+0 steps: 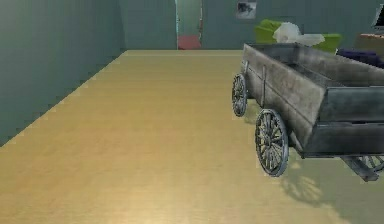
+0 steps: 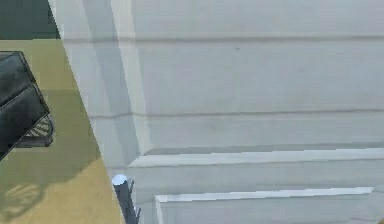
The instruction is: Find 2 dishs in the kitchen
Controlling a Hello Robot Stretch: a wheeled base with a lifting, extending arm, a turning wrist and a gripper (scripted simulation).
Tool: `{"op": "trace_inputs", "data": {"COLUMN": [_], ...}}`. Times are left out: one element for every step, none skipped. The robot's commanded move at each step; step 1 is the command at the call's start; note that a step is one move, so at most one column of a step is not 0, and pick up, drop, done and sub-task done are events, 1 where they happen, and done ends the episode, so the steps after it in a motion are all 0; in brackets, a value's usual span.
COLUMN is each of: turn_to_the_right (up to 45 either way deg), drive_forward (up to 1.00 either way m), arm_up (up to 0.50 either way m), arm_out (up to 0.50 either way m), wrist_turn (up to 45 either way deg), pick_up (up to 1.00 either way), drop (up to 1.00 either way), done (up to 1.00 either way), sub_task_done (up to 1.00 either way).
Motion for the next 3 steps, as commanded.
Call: {"op": "trace_inputs", "data": {"turn_to_the_right": [0.0, 0.0, 0.0], "drive_forward": [0.20, 1.00, 1.00], "arm_up": [0.00, 0.00, 0.00], "arm_out": [0.00, 0.00, 0.00], "wrist_turn": [0.0, 0.0, 0.0], "pick_up": [0.00, 0.00, 0.00], "drop": [0.00, 0.00, 0.00], "done": [0.00, 0.00, 0.00], "sub_task_done": [0.00, 0.00, 0.00]}}
